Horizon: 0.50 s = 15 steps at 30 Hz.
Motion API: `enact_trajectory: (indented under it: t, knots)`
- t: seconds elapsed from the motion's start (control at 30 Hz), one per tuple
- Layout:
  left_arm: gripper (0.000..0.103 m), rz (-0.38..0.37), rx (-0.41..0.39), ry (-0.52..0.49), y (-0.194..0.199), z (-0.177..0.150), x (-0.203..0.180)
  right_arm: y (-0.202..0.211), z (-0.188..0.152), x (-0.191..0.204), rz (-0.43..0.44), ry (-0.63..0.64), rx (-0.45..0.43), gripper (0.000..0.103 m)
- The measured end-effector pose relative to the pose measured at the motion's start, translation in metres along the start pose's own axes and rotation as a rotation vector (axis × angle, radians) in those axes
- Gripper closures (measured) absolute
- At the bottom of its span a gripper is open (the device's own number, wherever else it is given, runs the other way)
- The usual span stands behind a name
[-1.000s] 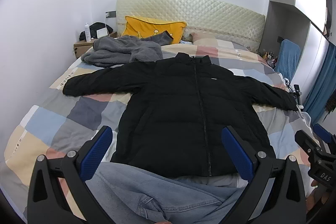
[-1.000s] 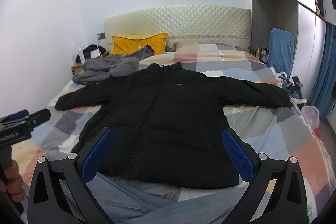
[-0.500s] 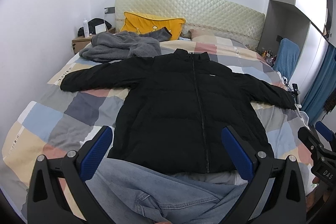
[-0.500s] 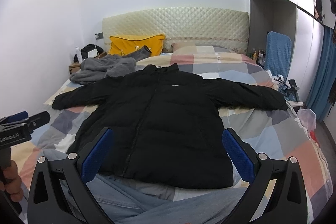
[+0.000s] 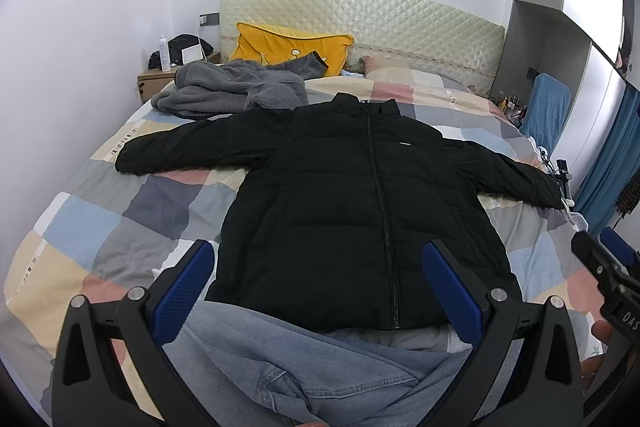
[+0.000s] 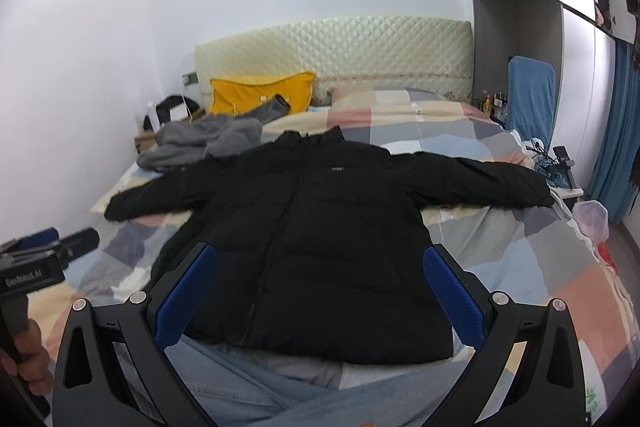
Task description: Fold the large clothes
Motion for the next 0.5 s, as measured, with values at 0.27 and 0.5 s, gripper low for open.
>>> enact_trajectory:
  t: [0.27, 0.5]
  knots:
    - [0.0, -0.008, 0.006, 0.001, -0.0018, -0.0005, 0.0017, -0.0027, 0.0, -0.0015, 0.023, -0.016, -0.006, 0.0]
    - [0.0, -0.008, 0.006, 0.0, -0.0019, -0.0012, 0.0015, -0.0055, -0.0026, 0.0, 0.005, 0.008, 0.009, 0.0]
Point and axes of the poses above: each gripper's, at about its wrist camera, not at the fingertips, and y roughly against the way its jaws point, x to its left, z to its top, the point moved 2 cm from there along -y, roughly the way its jaws point, and after that the axes turned 11 degrees about x, right-handed, at the moved point
